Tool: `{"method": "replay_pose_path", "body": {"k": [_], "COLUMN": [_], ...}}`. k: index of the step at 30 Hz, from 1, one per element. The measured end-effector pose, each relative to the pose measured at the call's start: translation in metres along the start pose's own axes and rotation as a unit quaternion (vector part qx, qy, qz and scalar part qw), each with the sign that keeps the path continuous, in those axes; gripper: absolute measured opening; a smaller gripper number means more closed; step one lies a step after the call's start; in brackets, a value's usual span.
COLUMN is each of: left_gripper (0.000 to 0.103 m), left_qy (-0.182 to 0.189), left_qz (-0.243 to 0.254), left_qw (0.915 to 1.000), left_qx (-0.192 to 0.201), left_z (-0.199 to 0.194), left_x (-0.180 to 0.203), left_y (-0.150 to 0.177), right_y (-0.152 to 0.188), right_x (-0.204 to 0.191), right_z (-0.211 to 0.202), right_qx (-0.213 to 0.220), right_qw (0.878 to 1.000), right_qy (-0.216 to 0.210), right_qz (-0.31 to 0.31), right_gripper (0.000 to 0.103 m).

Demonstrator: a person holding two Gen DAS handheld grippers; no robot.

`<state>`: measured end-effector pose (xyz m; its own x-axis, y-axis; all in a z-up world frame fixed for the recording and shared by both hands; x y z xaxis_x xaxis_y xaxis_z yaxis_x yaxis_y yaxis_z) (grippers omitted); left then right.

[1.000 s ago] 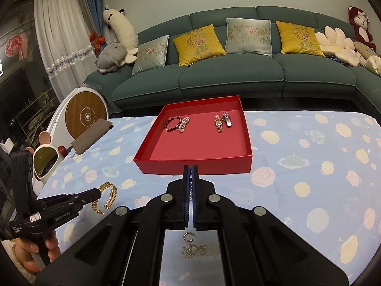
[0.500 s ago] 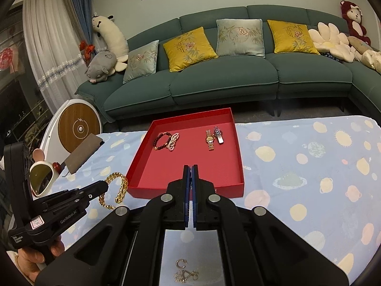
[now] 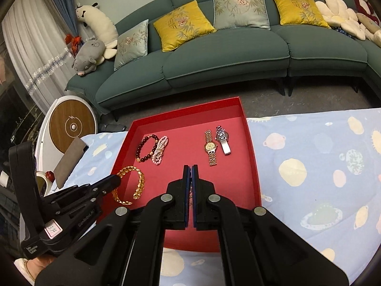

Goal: Organize jewelry
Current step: 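Carry the bangle and flower earring into the red tray and open both tools, then withdraw both open tools from the tray toward the remaining ring and earrings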

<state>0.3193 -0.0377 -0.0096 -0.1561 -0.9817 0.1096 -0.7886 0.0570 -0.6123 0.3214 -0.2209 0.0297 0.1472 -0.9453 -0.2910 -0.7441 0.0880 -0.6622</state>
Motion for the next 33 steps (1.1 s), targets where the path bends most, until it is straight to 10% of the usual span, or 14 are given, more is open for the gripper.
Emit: {"method": "replay_pose_path", "body": {"k": [18, 22, 25, 33], "left_gripper": [0.016, 0.032, 0.053, 0.053], "left_qy": [-0.003, 0.014, -0.007, 0.001], "left_qz": [-0.039, -0.061, -0.065, -0.101], "left_qw": [0.9983, 0.9974, 0.9977, 0.9931], "left_qx": [-0.043, -0.037, -0.017, 0.06], "left_z": [0.053, 0.041, 0.025, -0.057], "left_x": [-0.009, -0.01, -0.011, -0.024], "left_y": [-0.002, -0.005, -0.008, -0.016], "right_y": [0.006, -0.003, -0.013, -0.031], "right_x": [-0.001, 0.002, 0.001, -0.008], "right_z": [0.09, 0.07, 0.046, -0.022], "right_qx": [-0.044, 0.009, 0.044, 0.077], "right_qw": [0.999, 1.0, 0.999, 0.997], "right_qy": [-0.028, -0.026, -0.027, -0.014], "right_qz": [0.006, 0.012, 0.009, 0.004], "right_gripper": [0.005, 0.039, 0.039, 0.039]}}
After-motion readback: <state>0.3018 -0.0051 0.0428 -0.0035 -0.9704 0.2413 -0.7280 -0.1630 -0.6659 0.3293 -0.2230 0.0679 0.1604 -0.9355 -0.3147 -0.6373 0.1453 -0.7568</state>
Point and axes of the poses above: each gripper's, at about its wrist camera, not at the fingertips, and z roughly the way its jaws point, x to its right, y to its underside, the point moved 3 cm from there along z, roughly the way its jaws point, and after that the axes turned 3 degrees about y, right-handed, at the moved point
